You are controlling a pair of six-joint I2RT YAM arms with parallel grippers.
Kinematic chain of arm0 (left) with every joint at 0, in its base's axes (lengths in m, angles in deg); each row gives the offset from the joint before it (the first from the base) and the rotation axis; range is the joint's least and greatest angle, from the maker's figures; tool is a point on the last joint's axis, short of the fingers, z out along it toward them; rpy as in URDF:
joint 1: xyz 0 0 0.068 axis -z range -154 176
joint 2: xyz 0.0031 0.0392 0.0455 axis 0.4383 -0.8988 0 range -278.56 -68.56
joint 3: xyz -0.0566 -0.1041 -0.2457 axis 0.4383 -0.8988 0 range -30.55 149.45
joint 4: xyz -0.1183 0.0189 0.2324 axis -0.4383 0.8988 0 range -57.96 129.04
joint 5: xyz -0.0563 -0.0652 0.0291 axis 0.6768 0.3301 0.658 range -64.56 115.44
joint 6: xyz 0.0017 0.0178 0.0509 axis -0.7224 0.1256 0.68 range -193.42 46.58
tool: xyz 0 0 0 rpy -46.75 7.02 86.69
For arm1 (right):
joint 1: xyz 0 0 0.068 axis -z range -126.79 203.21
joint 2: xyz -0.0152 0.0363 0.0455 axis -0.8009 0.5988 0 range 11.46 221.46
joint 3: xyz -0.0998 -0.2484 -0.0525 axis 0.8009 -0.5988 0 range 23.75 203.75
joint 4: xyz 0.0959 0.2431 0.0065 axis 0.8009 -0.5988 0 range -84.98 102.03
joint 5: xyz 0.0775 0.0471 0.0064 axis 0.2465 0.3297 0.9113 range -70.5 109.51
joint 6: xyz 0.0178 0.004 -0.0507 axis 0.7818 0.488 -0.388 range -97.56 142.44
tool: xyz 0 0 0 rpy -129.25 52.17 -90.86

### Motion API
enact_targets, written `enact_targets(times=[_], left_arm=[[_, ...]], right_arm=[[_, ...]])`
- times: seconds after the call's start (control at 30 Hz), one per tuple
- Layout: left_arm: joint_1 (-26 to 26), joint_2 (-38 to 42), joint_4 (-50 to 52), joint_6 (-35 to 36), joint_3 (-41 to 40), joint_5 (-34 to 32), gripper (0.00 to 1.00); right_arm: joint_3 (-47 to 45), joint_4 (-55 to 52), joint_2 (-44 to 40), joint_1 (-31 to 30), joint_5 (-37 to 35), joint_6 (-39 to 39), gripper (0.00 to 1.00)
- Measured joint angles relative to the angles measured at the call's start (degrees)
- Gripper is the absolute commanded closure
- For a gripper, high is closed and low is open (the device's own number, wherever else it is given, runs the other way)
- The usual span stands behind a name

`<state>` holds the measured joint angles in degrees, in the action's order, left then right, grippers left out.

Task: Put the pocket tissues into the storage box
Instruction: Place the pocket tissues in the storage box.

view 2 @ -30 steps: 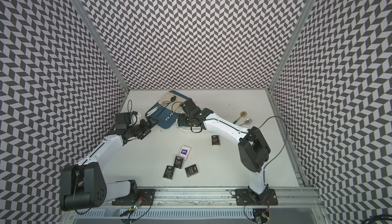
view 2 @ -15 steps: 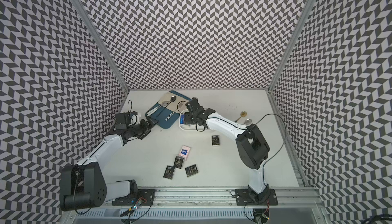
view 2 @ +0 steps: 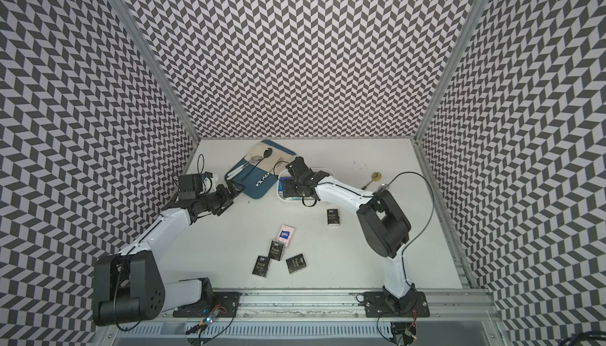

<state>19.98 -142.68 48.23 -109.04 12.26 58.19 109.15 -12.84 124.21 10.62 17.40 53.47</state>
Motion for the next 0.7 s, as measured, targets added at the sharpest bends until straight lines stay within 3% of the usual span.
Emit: enact_targets(times=[0.33,0.7], left_arm=[[0.00,0.00,-0.02,-0.02,0.00,-0.02,0.01],[0.00,0.00,-0.02,-0.02,0.00,-0.02,0.01]], right_arm=[[-1.75,0.09,-4.85,0.00,1.53,-0.52,0.11],[-5.62,-0.68,-7.72,0.02,4.90,-3.02,0.17]])
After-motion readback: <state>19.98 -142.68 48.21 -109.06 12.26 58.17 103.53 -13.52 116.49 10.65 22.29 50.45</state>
